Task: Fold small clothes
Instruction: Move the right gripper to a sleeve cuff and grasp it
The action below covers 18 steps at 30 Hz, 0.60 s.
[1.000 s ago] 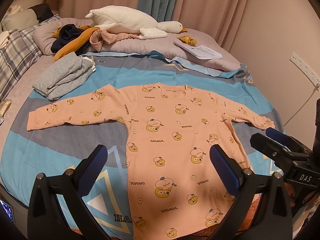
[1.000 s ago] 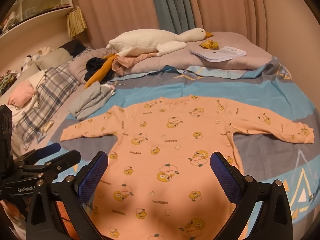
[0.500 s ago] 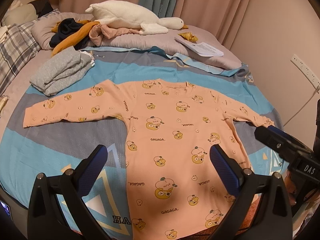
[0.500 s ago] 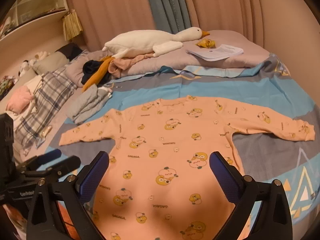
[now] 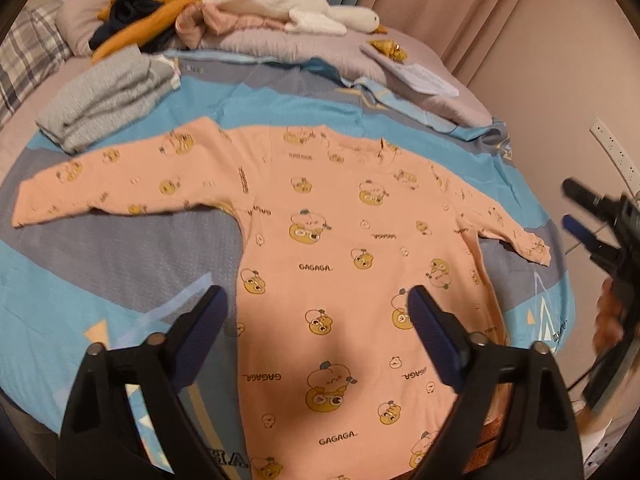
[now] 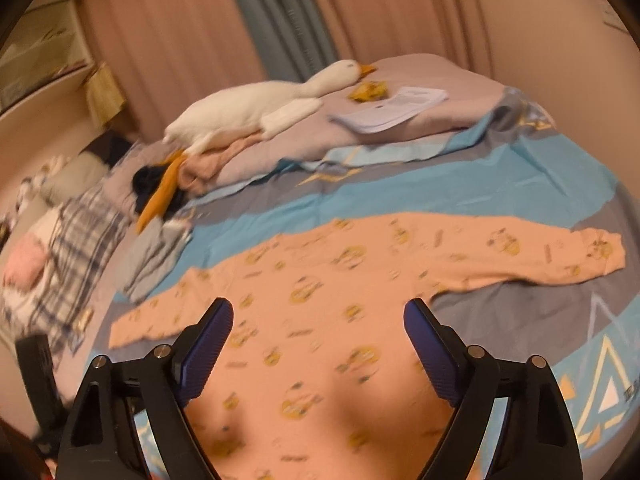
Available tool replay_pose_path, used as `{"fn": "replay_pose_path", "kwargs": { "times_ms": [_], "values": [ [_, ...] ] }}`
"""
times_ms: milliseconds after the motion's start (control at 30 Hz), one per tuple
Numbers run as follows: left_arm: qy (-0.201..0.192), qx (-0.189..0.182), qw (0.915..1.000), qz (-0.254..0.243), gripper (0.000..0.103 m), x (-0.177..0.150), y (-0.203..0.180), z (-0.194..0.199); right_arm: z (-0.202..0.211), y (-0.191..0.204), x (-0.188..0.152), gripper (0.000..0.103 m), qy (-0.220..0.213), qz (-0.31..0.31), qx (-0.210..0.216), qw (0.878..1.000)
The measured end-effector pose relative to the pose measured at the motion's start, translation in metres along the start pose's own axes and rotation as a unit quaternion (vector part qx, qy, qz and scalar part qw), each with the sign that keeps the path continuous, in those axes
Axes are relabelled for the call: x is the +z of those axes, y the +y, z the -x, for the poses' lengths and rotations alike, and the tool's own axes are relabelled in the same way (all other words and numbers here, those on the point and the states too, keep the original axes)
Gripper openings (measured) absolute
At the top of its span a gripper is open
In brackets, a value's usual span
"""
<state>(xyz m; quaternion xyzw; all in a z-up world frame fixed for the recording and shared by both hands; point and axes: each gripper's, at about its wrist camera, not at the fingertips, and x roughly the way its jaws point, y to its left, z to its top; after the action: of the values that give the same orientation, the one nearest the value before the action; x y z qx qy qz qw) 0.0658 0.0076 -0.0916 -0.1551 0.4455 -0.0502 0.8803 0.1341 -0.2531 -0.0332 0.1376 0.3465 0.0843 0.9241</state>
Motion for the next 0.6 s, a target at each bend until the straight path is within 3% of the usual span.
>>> {"fn": "replay_pose_path", "kwargs": {
  "times_ms": [67, 267, 400, 600],
  "values": [
    [0.015, -0.001, 0.9998, 0.009, 0.078, -0.001, 0.005, -0.015, 0.001, -0.027, 0.013, 0.087, -0.012, -0.035, -0.022, 0.999],
    [0.042, 0.004, 0.9987, 0.029, 0.072, -0.005, 0.014, -0.047, 0.000, -0.108, 0.038, 0.077, -0.030, -0.122, -0.112, 0.986],
    [0.055, 0.007, 0.9979, 0.033, 0.072, -0.006, 0.016, -0.061, -0.008, -0.161, 0.040, 0.072, -0.026, -0.182, -0.171, 0.968],
    [0.062, 0.007, 0.9971, 0.043, 0.072, -0.006, 0.020, -0.071, -0.022, -0.224, 0.024, 0.063, -0.007, -0.259, -0.214, 0.942]
  ]
}}
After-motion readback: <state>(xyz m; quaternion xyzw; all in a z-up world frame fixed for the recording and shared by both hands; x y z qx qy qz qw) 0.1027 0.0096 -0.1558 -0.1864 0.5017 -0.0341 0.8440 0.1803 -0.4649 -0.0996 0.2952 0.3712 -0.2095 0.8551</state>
